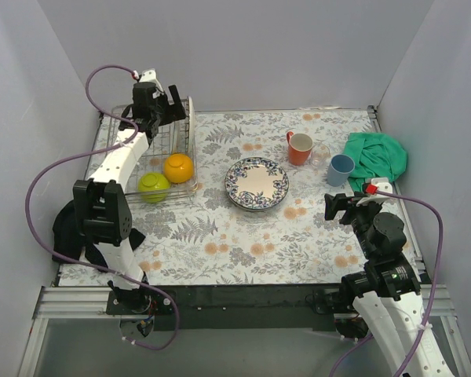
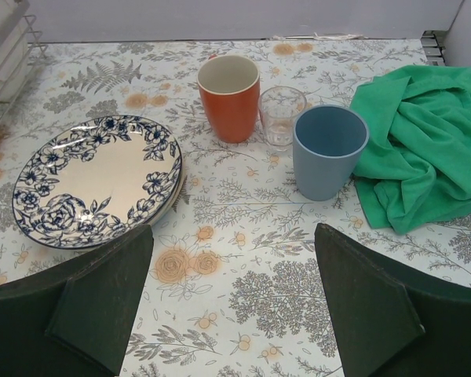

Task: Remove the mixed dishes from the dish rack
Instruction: Pick up the plate from the dish rack.

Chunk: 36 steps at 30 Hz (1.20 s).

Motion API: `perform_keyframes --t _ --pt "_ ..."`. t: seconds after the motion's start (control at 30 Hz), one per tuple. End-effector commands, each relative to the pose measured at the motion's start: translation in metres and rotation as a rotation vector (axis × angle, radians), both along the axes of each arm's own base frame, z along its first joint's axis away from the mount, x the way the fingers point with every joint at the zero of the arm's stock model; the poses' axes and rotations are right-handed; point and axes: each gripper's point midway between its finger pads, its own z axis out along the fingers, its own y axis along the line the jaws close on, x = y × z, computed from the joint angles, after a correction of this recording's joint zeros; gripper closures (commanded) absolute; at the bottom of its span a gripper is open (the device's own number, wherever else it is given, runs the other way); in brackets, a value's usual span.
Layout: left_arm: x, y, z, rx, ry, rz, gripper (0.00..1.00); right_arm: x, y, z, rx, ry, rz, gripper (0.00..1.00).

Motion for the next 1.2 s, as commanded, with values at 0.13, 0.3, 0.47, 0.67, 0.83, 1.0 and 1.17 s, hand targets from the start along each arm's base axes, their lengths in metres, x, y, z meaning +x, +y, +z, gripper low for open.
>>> perform_keyframes --t 0.13,0.3,0.47,0.67,0.83,1.0,1.17 --pt "0.023 -0.006 -0.029 0.036 0.053 -0.04 0.28 0.003 0.004 0.007 0.01 -0.029 0.013 0.09" --pt "0.025 -0.009 -0.046 0.033 0.087 -0.052 0.46 0.004 0.004 0.007 0.008 -0.023 0.012 0.08" --pt "0.023 -0.008 -0.028 0.045 0.053 -0.055 0.7 0.005 0.004 0.005 0.006 -0.017 0.015 0.09" --pt "0.014 0.0 0.009 0.082 -0.016 -0.04 0.9 0.006 0.006 0.004 0.009 -0.014 0.019 0.09" --pt "0.009 0.005 0.037 0.116 -0.069 -0.033 1.0 0.006 0.006 0.003 0.009 -0.014 0.022 0.09" --pt "0.003 0.009 0.067 0.132 -0.122 -0.022 1.0 0.006 0.006 0.004 0.01 -0.016 0.022 0.09" --pt "-0.008 0.014 0.106 0.149 -0.193 -0.012 1.0 0.006 0.006 0.004 0.01 -0.016 0.024 0.08"
